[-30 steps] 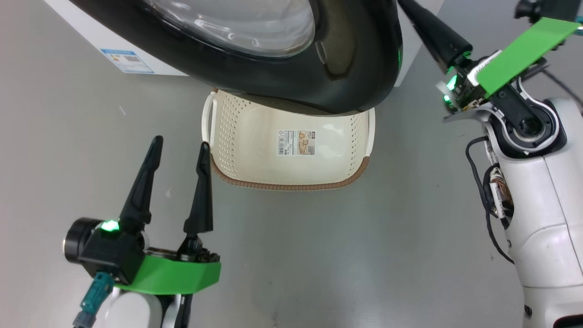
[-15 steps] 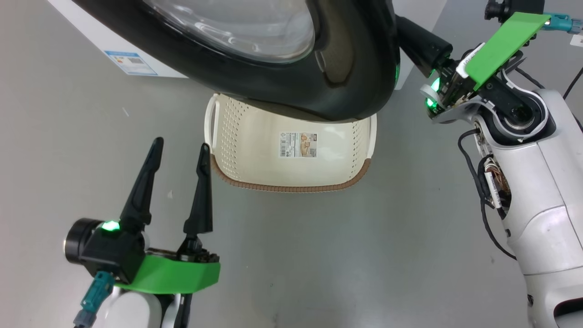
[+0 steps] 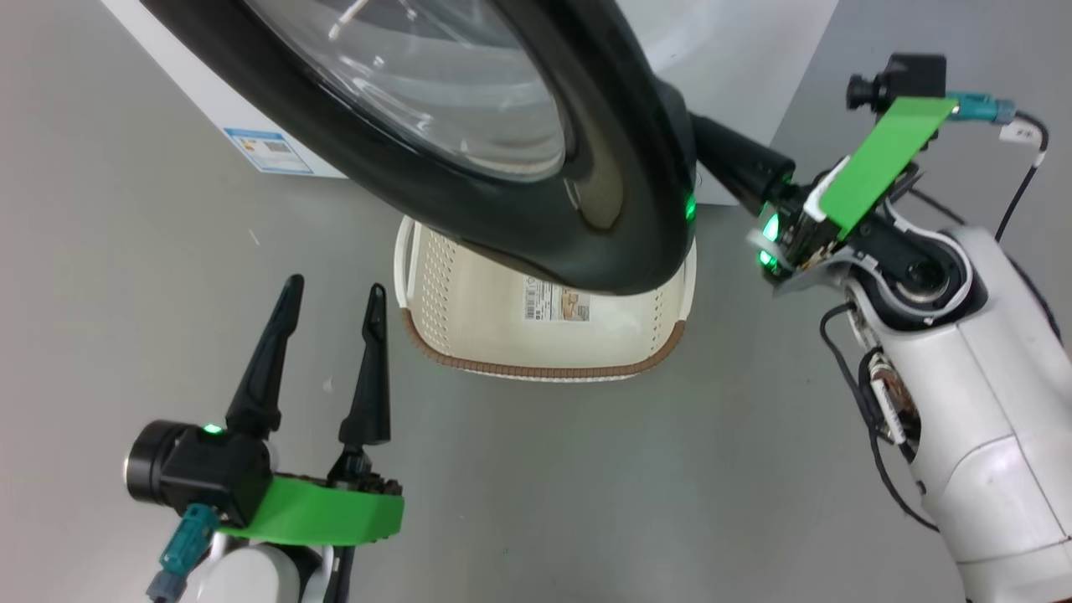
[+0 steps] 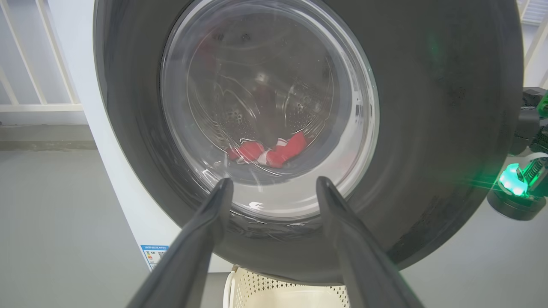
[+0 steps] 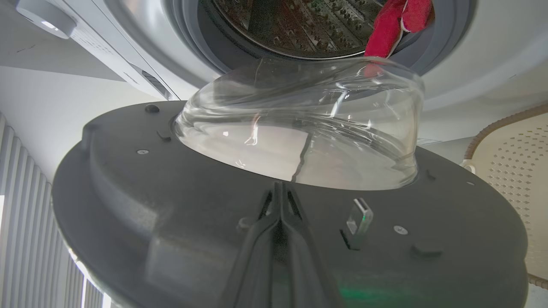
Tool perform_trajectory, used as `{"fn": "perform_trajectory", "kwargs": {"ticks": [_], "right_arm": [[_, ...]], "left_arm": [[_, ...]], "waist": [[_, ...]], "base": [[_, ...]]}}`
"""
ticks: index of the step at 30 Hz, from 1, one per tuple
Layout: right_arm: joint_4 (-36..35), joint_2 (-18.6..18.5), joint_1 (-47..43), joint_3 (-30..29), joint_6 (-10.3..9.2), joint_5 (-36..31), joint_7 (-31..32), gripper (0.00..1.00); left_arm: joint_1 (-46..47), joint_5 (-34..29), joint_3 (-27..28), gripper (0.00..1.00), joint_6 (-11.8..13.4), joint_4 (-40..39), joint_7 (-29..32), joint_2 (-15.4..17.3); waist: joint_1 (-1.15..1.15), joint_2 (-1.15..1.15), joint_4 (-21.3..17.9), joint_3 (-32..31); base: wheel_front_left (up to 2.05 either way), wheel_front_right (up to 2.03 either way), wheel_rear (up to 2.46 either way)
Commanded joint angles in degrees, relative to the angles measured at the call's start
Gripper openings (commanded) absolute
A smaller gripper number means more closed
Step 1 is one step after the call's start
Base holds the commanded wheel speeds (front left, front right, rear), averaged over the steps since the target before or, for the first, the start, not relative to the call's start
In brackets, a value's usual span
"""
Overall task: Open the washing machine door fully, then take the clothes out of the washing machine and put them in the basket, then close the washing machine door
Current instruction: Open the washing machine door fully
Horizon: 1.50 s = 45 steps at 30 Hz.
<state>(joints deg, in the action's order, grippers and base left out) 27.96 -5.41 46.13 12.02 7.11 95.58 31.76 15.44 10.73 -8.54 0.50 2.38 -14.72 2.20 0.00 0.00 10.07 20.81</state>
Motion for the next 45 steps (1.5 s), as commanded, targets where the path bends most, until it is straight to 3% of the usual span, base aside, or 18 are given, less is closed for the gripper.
{"fn": "perform_trajectory", "kwargs": {"ticks": [1, 25, 45], "right_arm": [[-2.16, 1.01, -1.28, 1.21, 0.37, 0.76, -0.16, 0.00], [-4.29, -2.80, -10.64, 11.74, 0.37, 8.05, -4.75, 0.00], [-10.81, -11.09, -11.21, 29.01, 0.37, 20.93, -14.09, 0.00]], "left_arm": [[-0.76, 0.11, 2.07, 1.00, 0.26, -0.92, -0.28, 0.69], [-5.33, 1.63, 2.99, 1.00, 1.41, 0.85, -0.28, 0.68], [-7.36, 2.42, 2.41, 1.00, 2.02, 0.70, -0.28, 0.68]], "waist": [[0.00, 0.00, 0.35, -1.08], [0.00, 0.00, 6.38, -10.16], [0.00, 0.00, 13.05, -13.51]], "base": [[0.00, 0.00, 0.00], [0.00, 0.00, 0.00], [0.00, 0.00, 0.00]]}}
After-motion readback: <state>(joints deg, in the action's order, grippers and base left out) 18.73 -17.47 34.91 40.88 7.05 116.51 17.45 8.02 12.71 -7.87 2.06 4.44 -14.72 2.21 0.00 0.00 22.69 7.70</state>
